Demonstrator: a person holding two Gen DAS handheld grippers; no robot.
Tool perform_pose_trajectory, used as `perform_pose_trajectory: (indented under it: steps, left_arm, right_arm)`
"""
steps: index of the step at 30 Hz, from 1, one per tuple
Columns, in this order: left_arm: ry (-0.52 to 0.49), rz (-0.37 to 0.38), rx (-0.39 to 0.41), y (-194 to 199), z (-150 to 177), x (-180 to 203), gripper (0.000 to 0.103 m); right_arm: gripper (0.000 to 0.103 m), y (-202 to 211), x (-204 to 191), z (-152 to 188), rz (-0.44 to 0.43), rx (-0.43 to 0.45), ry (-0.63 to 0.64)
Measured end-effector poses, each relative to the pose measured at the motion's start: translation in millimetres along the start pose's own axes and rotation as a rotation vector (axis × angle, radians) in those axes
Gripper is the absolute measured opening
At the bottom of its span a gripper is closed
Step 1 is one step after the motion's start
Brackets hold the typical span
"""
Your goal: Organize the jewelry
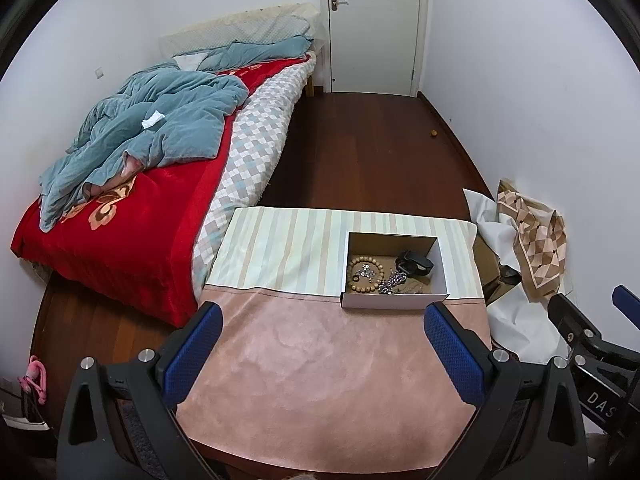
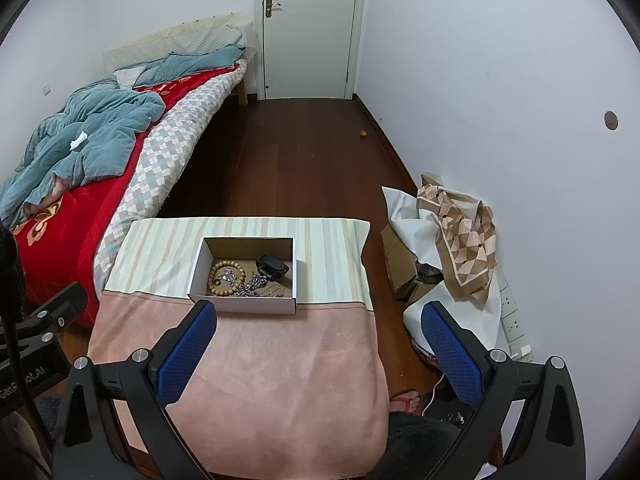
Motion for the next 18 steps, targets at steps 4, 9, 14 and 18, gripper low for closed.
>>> perform_pose_trajectory:
  steps: [4,9,14,18]
  left_arm:
    - [0.001,0.000,-0.003,0.0,-0.3,0.4,0.103]
    - [0.002,0.000,-0.001,1.1,0.1,0.4,0.103]
    - [-0.001,0.002,-0.004,1.0,0.7,1.2,0.103]
    - [-0.003,0.001,-0.004,1.6,0.6,-0.2,0.103]
  right_arm:
    - [0.103,-0.5,-2.7,1.5,-0.005,0.000,-0.001]
    - [0.103,-1.1,-4.6,2.6,-0.007,-0.003,0.000]
    - [0.103,-1.3,-5.0,3.3,-0.009,-0.004,0.000]
    - [0.103,-1.0,-5.5,3.5,-0.009,-0.003,-0.001]
Point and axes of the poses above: each gripper's, at about its wrist camera, not at the fingertips, and y roughly against the way its jaws point, x to its right, z to its underside, the point moved 9 cm from there along -y, roughly the way its jaws point, and after that the axes turned 15 degrees about y, right-handed, at the moved point
